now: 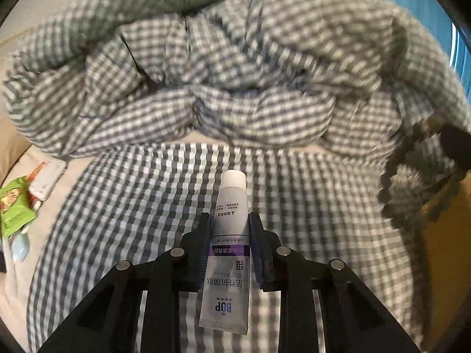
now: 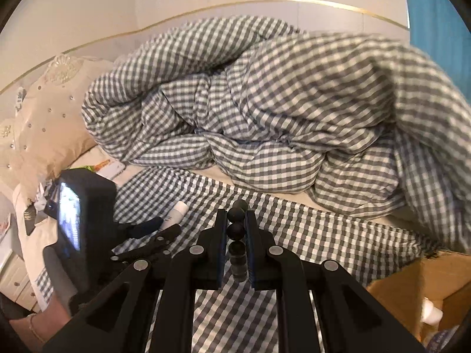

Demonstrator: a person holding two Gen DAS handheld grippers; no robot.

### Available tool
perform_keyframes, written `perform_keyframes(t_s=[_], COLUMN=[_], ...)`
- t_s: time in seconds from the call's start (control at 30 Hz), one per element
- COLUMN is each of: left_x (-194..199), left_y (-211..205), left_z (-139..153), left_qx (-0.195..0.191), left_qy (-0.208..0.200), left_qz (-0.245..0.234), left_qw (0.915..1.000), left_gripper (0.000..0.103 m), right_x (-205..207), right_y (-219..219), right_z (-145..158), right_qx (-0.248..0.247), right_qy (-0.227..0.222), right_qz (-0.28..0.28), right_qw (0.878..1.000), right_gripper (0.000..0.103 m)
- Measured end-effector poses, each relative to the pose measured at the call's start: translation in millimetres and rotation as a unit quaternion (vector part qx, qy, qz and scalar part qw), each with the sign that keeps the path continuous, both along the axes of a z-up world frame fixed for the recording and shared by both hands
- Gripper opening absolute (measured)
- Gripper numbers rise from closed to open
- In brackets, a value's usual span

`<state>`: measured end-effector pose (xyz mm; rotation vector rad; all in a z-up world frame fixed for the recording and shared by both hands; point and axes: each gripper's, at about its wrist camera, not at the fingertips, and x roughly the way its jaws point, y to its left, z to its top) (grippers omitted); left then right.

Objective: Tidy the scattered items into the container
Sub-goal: 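Grasp the bead bracelet with right tool while left tool grasps the white tube, then carry the bracelet and tube over the box and release both inside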

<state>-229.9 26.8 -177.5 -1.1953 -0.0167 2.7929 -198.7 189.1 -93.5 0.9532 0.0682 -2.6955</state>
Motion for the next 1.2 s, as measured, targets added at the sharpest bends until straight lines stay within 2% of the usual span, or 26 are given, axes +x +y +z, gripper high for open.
perform_keyframes(t_s=[0.23,0.43,0.67,0.93,1.1,1.17,1.2], left_x=[57,104,140,163,172,173,173], left_y=[25,68,136,209,241,250,254], left_z=[70,112,132,139,141,141,141], left_qx=[0.018,0.034,0.041,0.038,0.032,0.030,0.029], left_qy=[0.053,0.087,0.096,0.092,0.094,0.094,0.094], left_qz=[-0.028,-0.068,-0.126,-0.184,-0.208,-0.214,-0.216], left_qw=[0.9980,0.9933,0.9865,0.9779,0.9730,0.9718,0.9713], left_gripper=[0.025,0.025,0.025,0.025,0.025,0.025,0.025], right_x=[63,119,166,194,202,206,208], right_y=[25,75,153,226,255,263,267], right_z=[44,64,67,53,44,43,43], right_qx=[0.000,0.019,0.032,0.027,0.019,0.018,0.015], right_qy=[0.038,0.050,0.038,0.015,0.012,0.016,0.019], right_qz=[-0.022,-0.064,-0.127,-0.179,-0.198,-0.213,-0.218], right_qw=[0.999,0.997,0.991,0.983,0.980,0.977,0.976], right_gripper=[0.011,0.011,0.011,0.011,0.012,0.040,0.071])
